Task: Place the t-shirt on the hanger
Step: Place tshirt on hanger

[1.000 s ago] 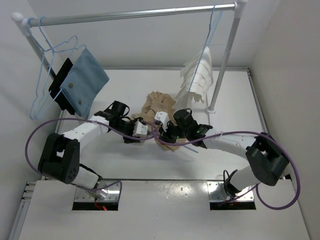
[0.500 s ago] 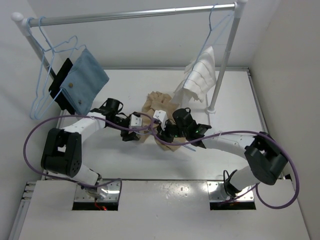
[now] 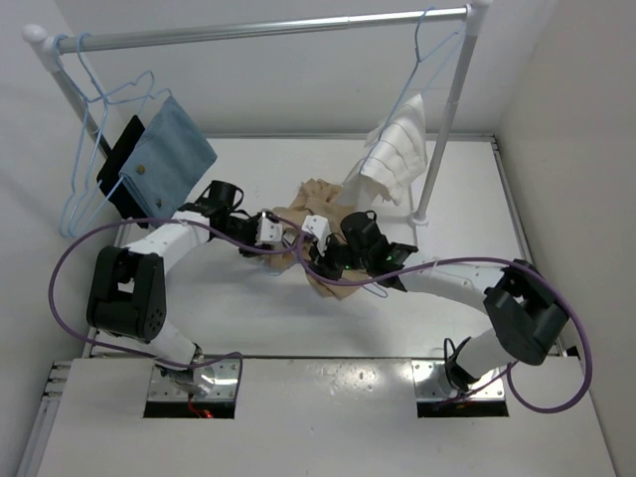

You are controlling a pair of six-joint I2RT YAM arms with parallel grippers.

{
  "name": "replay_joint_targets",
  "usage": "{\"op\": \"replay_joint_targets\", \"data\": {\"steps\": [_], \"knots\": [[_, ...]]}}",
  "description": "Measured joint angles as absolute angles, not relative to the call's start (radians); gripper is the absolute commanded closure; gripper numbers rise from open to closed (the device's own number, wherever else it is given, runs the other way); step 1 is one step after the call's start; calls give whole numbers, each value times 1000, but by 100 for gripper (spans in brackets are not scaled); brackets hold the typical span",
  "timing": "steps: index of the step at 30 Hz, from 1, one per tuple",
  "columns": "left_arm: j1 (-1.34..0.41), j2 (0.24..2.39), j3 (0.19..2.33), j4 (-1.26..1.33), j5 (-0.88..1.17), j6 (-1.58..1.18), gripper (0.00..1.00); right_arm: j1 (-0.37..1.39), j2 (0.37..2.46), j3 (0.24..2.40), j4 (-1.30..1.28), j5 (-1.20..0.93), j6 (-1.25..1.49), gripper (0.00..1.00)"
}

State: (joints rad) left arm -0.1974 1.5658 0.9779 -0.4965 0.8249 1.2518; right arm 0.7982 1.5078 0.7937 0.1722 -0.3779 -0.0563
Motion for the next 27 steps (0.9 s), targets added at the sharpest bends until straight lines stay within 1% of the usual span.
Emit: {"op": "replay_joint_targets", "data": {"steps": [1,3,6,7,8,9,10,12,14,15,16,17,18,24,25,27], "knots": [[-196,1565,991,-521,824,1279,50,798,1508,797,171,-378,-57,100],[-195,1565,1005,-568,822,1335,59,798,1509,802,170,-382,-60,100],[-195,1565,1011,-625,823,1394,75,798,1521,809,168,-396,-61,100],[-195,1565,1013,-643,823,1414,78,799,1526,812,163,-402,-63,100],[-195,1565,1015,-659,822,1434,78,799,1532,817,157,-406,-64,100],[-195,1565,1017,-672,818,1451,68,800,1539,821,153,-413,-64,100],[-195,1565,1019,-684,814,1472,61,800,1540,822,152,-414,-65,100],[-195,1565,1020,-712,801,1502,56,799,1541,822,148,-419,-66,100],[-195,1565,1020,-739,787,1526,44,799,1541,822,148,-421,-68,100],[-195,1564,1020,-749,783,1534,41,799,1542,822,147,-423,-68,100],[-195,1563,1020,-756,779,1540,34,799,1544,822,147,-425,-70,100],[-195,1562,1020,-762,773,1544,31,799,1546,822,145,-427,-72,100],[-195,1559,1020,-769,767,1547,28,799,1548,822,143,-427,-72,100],[-195,1538,1026,-785,744,1550,29,799,1555,822,142,-427,-75,100],[-195,1532,1029,-786,739,1546,21,799,1555,822,143,-427,-75,100],[-195,1516,1034,-780,731,1540,17,799,1555,822,142,-429,-75,100]]}}
